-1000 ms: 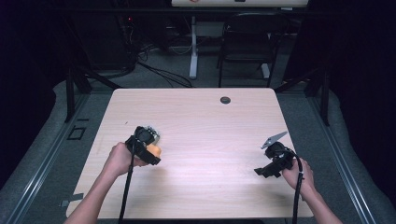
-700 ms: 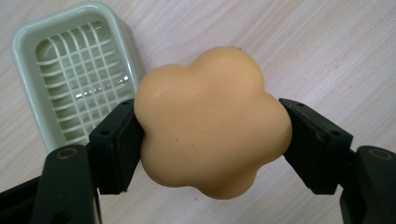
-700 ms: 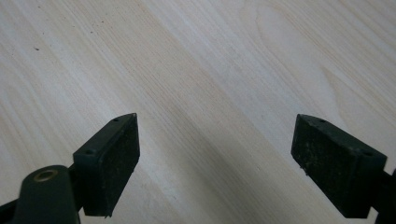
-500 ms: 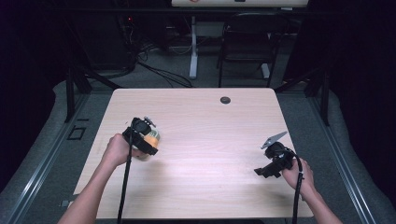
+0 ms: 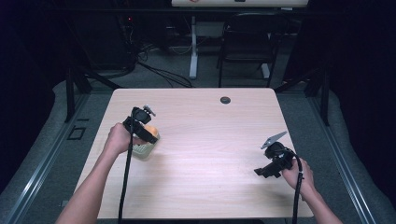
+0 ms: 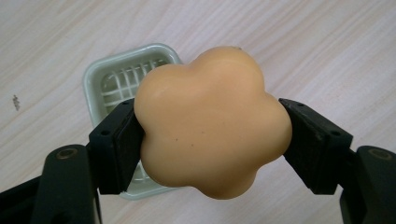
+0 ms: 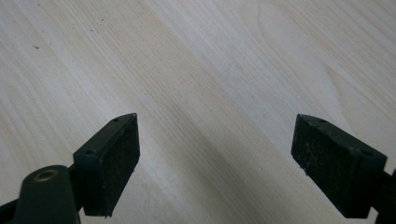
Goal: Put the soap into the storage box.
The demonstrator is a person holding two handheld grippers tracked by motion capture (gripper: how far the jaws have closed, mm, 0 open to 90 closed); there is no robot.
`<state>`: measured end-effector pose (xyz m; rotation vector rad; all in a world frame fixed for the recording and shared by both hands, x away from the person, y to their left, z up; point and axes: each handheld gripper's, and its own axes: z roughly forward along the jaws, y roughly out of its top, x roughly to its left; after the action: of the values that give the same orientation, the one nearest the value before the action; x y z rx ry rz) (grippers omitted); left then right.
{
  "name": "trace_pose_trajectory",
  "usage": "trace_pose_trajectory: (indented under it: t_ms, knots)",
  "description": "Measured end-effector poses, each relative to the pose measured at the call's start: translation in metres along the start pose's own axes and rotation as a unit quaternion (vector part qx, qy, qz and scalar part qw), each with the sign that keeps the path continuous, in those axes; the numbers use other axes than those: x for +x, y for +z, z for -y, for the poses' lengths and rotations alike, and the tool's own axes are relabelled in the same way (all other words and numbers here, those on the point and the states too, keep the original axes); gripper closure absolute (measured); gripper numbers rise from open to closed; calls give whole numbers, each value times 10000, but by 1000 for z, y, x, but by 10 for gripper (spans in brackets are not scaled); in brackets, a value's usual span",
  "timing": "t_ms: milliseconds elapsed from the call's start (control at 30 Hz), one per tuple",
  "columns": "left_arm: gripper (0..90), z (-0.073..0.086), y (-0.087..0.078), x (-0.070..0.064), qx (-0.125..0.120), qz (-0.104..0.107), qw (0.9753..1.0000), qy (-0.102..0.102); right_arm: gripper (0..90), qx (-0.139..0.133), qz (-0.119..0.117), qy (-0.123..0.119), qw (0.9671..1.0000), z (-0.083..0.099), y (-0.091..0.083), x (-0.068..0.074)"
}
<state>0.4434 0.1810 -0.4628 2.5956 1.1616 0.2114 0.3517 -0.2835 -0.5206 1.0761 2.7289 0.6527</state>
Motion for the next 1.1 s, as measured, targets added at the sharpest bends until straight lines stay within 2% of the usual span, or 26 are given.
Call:
trace_pose_trajectory:
  t_ms: [167, 233, 267, 600, 767, 900, 1100]
  knots:
    - [266, -6, 6, 12, 15, -30, 9999, -136, 152, 12, -23, 8, 10000, 0, 0, 0]
    - [266, -8, 9, 16, 59, -37, 9998, -189, 152, -92, -63, 87, 9999, 1, 2, 1]
    - [266, -8, 11, 18, 54, -44, 9998, -209, 152, 4, -49, 5, 10000, 0, 1, 0]
    - [266, -11, 33, 35, 307, -56, 9986, -434, 152, 48, -52, -9, 10000, 0, 2, -1]
    - [265, -11, 44, 40, 405, -45, 9977, -549, 152, 64, -49, -16, 10000, -1, 2, -1]
    - [265, -13, 52, 42, 486, -104, 9972, -562, 152, -7, -78, 54, 10000, 0, 4, 0]
    - [265, -14, 60, 44, 567, -142, 9960, -672, 152, 64, -71, -2, 10000, 0, 3, 0]
